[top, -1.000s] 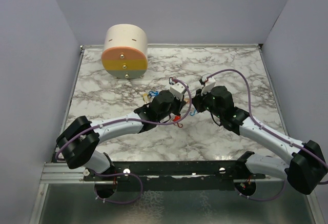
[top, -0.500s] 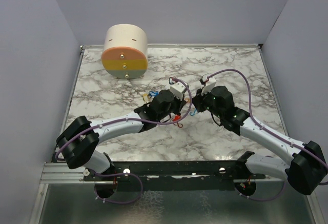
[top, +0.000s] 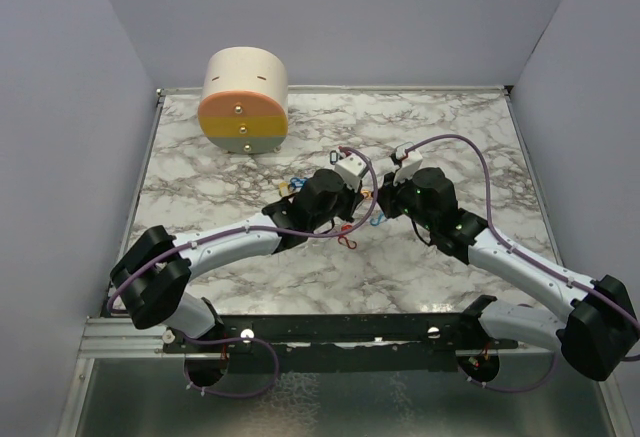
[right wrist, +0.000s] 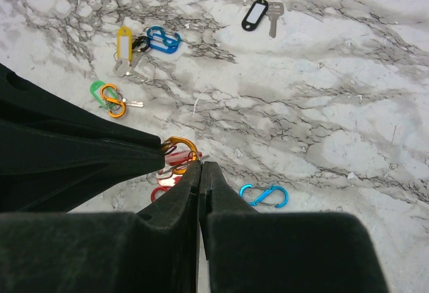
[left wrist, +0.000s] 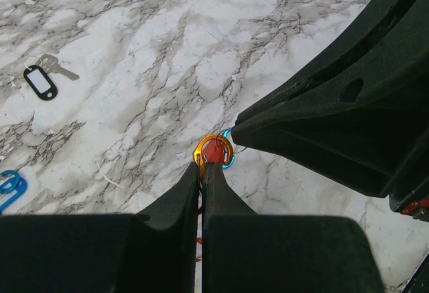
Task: Put the keys on the keyring
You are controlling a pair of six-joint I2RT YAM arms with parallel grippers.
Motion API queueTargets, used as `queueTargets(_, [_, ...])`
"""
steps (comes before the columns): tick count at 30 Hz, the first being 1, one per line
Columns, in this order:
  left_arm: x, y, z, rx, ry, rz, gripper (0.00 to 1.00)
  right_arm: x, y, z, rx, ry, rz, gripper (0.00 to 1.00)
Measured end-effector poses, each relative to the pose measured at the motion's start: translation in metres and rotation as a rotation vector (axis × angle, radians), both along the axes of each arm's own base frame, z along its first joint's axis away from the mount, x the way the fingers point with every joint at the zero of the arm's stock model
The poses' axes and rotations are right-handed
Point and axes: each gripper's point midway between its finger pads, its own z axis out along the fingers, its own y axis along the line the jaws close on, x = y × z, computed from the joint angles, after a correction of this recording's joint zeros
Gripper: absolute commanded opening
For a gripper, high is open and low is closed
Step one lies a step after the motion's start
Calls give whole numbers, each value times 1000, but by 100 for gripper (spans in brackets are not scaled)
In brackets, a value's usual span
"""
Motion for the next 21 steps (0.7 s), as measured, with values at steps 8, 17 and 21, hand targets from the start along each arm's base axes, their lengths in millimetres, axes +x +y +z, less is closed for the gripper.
queueTargets(8, [2, 0, -1, 15, 12, 0, 0, 0, 0, 0, 0, 0, 0, 1])
queueTargets(17, [3, -5, -3, 24, 24, -13, 0, -1, -1, 0, -7, -8, 4, 1])
queueTargets(21, [3, -5, -5, 28, 27, -14, 0, -1, -2, -1, -9, -5, 4, 1])
